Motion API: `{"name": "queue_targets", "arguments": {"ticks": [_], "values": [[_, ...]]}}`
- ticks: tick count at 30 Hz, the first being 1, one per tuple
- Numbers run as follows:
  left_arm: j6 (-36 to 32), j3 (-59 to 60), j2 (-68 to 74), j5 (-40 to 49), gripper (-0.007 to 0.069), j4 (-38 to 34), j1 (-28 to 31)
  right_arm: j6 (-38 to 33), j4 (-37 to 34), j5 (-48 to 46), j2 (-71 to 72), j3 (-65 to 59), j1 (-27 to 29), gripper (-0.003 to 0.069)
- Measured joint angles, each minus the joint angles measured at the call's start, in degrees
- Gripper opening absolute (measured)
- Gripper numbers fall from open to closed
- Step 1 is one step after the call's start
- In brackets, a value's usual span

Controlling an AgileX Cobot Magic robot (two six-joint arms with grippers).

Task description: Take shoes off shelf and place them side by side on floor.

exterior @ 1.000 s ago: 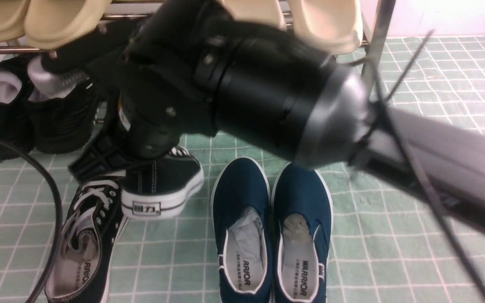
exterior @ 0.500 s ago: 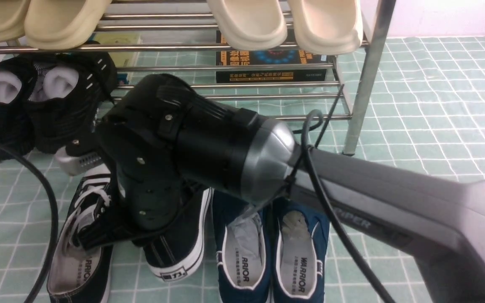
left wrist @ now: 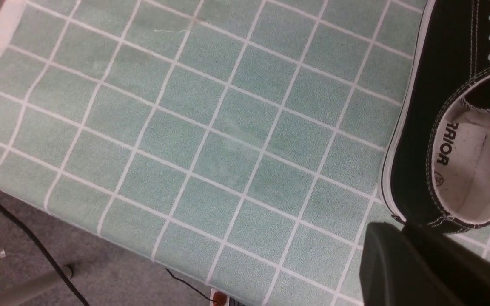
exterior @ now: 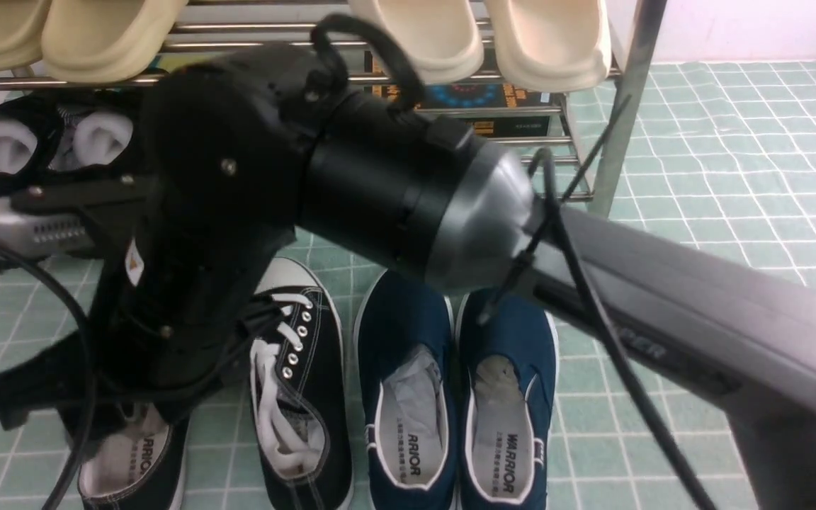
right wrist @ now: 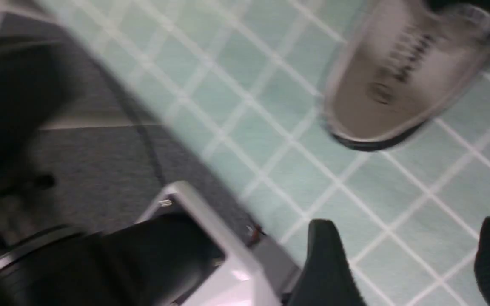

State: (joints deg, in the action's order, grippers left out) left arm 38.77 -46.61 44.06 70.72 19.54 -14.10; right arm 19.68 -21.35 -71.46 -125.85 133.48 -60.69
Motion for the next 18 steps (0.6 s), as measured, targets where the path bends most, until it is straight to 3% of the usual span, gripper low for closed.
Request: {"name": "queue_targets", "arguments": {"ticks": [4,8,12,18], "values": [[0.0,0.0,0.0,0.0,0.0065,0.1,0.0,-2.4,0.4,-0.3,5.3,0.7,0.4,0.0445],[0.0,0.0,0.0,0.0,0.0066,0.1,0.0,-2.7,4.9,-0.6,11.3,0.7,1.0,0.0372],[0.0,0.0,0.0,0.0,0.0066,0.1,0.0,-3.0,10.4,-0.9,15.8,0.7,1.2,0.0281],[0.0,0.0,0.0,0.0,0.0066,0.1,0.0,-6.9,18.5,-0.9,28.9,-6.3,1.2,0.008]]}}
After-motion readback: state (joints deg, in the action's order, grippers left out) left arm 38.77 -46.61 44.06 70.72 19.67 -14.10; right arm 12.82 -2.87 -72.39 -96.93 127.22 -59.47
